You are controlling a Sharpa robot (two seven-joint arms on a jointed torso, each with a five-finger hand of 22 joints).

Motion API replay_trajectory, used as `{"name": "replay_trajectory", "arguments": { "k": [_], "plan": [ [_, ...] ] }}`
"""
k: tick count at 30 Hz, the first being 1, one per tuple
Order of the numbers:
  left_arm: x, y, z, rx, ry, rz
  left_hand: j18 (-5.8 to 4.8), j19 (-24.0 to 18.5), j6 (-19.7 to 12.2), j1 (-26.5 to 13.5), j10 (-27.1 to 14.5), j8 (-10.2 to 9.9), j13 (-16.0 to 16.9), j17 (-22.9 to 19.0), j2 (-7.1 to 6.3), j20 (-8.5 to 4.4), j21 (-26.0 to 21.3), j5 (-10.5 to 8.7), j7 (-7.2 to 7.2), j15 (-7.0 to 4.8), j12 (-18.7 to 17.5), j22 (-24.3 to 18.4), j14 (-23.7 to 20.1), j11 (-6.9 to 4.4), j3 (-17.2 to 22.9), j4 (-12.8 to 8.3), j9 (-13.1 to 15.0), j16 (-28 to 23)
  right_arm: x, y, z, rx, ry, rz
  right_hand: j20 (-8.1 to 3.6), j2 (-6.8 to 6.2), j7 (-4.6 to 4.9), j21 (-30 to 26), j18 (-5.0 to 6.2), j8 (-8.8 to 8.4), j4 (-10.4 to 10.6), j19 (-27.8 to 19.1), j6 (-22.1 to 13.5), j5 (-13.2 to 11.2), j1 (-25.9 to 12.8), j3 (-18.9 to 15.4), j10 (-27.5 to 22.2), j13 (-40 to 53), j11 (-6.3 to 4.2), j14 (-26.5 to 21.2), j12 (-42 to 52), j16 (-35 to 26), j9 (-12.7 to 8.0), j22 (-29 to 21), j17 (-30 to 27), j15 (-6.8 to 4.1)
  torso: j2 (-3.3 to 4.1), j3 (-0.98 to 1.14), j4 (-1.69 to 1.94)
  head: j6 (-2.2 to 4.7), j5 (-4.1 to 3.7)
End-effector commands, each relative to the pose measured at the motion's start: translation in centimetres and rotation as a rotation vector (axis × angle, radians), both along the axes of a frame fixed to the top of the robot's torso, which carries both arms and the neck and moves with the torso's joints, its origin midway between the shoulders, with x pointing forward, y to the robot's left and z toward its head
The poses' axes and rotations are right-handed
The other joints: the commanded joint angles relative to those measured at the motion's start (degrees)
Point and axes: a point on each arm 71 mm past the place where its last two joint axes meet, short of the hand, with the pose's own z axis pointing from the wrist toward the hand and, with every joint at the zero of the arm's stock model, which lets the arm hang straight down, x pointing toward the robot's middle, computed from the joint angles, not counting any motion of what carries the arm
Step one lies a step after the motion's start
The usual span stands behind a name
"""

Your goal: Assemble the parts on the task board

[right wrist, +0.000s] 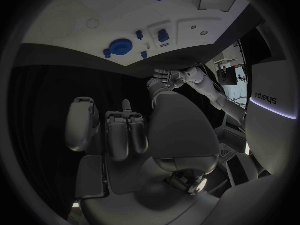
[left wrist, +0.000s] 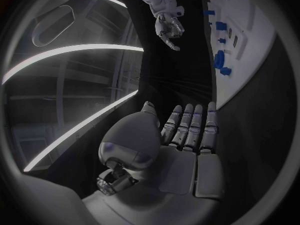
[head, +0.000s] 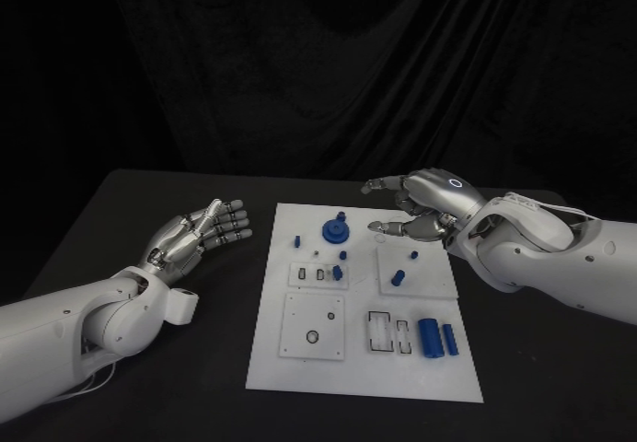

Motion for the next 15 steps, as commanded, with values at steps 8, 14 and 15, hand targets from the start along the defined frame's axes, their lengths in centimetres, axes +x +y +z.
{"name": "replay_trajectory", "arguments": {
  "k": [8,14,15],
  "plan": [
    [3.3,-1.6,2.8,0.39,-0.151,-0.012,-0.08,21.7,11.9,10.4,16.0,3.4,16.9,19.7,-1.55,-3.16,20.8,11.63,3.98,-3.62,23.1,11.2,15.2,-2.82,1.9,0.3,2.0,39.9,1.0,-2.1,-0.2,-0.004,-0.01,-0.072,-0.1,2.35,0.04,1.0,-0.4,0.67,-0.4,0.8,2.0,0.0,1.0,1.2,6.0,15.1,0.19,6.0,0.2,0.2,-0.7,10.9,15.1,0.09,-2.19,0.67,-0.6,0.42,2.71],
    [4.1,-4.3,3.1,0.748,-0.172,-0.129,-0.97,28.3,16.5,14.6,44.8,6.8,62.3,61.5,-2.99,-6.97,42.5,11.83,3.31,-7.23,54.0,29.3,46.2,-6.11,4.2,-0.4,4.2,66.5,1.5,-2.6,-0.9,-0.008,0.031,-0.105,-0.1,2.85,0.12,1.1,-0.41,0.89,-0.7,0.8,3.0,-0.1,1.7,1.6,6.0,15.1,0.22,6.0,0.2,0.2,-1.0,10.9,15.1,0.1,-3.59,1.89,-0.92,-1.23,3.53],
    [4.1,-4.7,3.1,0.792,-0.178,-0.145,-3.02,35.4,17.7,14.5,55.6,8.6,74.6,74.1,-4.23,-7.34,53.3,11.94,2.12,-7.9,60.1,44.1,56.1,-6.58,5.3,-0.3,5.7,70.0,1.5,-2.7,-1.0,-0.009,0.036,-0.108,-0.1,2.87,0.13,1.1,-0.4,0.9,-0.7,0.8,3.1,-0.1,1.8,1.6,6.0,15.1,0.23,6.0,0.2,0.2,-1.0,10.9,15.1,0.1,-3.6,1.91,-0.92,-1.35,3.56]
  ]
}}
